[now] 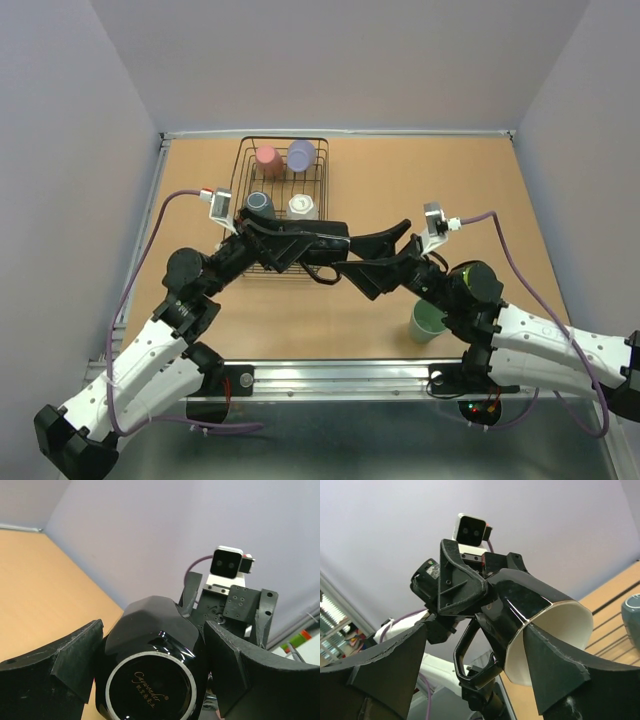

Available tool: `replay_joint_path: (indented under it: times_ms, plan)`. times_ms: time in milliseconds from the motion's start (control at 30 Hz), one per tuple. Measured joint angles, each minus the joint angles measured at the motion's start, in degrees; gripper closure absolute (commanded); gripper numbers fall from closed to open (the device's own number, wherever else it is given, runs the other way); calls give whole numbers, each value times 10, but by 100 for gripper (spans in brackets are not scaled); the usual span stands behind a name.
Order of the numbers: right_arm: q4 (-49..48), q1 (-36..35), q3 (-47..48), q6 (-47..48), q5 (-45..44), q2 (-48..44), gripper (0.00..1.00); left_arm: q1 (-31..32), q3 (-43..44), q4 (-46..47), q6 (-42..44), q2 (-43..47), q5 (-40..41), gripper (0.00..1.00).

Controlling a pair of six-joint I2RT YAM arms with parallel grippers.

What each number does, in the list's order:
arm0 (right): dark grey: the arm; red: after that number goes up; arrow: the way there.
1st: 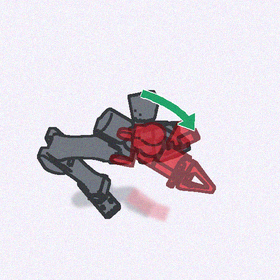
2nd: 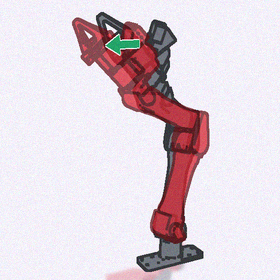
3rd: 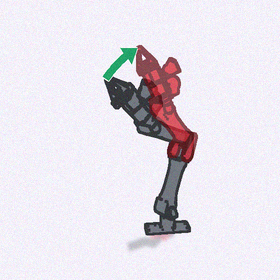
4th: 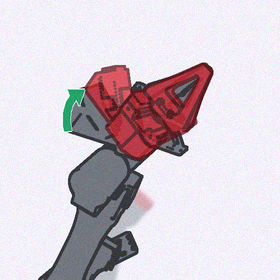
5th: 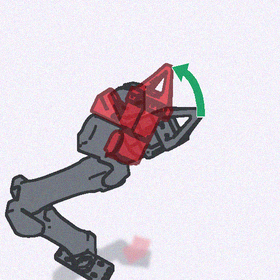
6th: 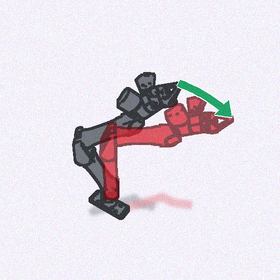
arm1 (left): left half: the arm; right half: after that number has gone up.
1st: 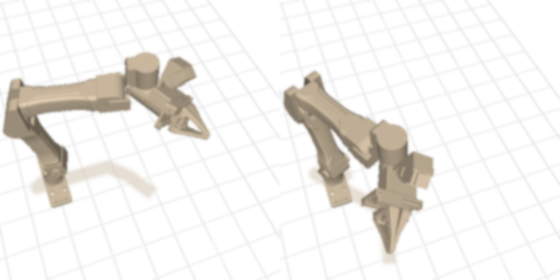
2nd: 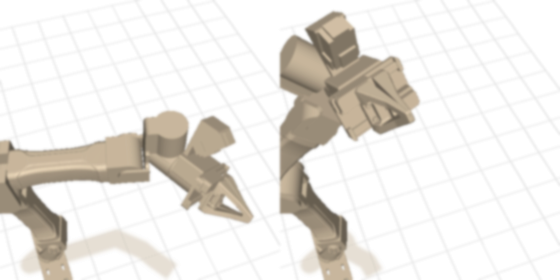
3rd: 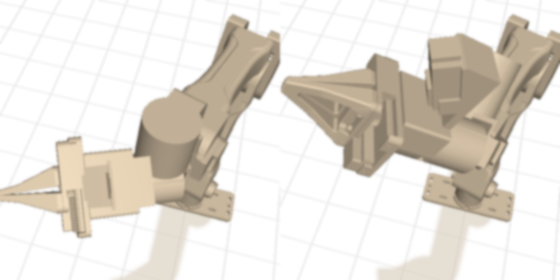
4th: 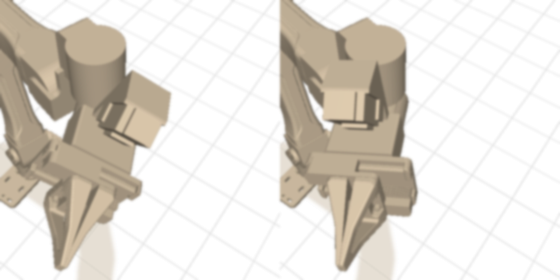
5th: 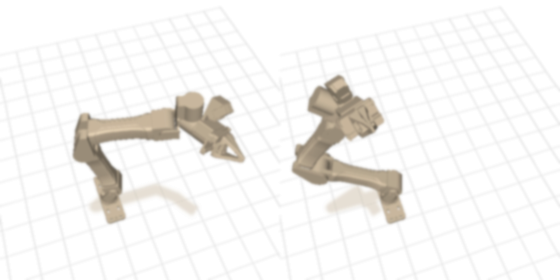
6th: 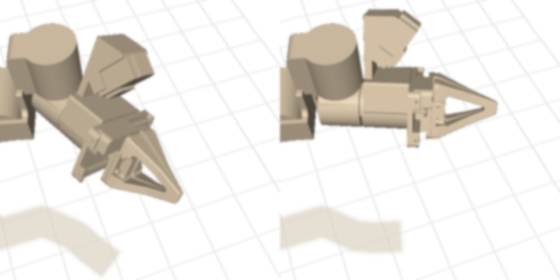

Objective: Load the cups into the dish rack

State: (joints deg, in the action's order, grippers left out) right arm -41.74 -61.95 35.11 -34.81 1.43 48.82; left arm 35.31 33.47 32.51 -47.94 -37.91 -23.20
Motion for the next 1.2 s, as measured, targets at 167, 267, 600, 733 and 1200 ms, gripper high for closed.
replay_joint_path:
  times_ms: [167, 267, 600, 733, 1200]
  plan:
    - [34, 0, -7, 2, -26, -12, 16, 3, 21, -81, 31, 6, 43, 100]
    - [56, 0, -19, 4, -45, -36, 16, 3, 67, -178, 74, 2, 101, 100]
    - [109, 0, -40, 8, -105, -122, 16, 2, 154, -396, 178, -42, 339, 100]
    - [137, 0, -52, 10, -118, -134, 16, 2, 154, -440, 191, -80, 397, 100]
    - [196, 0, -61, 10, -146, -177, 16, 2, 149, -448, 193, -166, 517, 100]
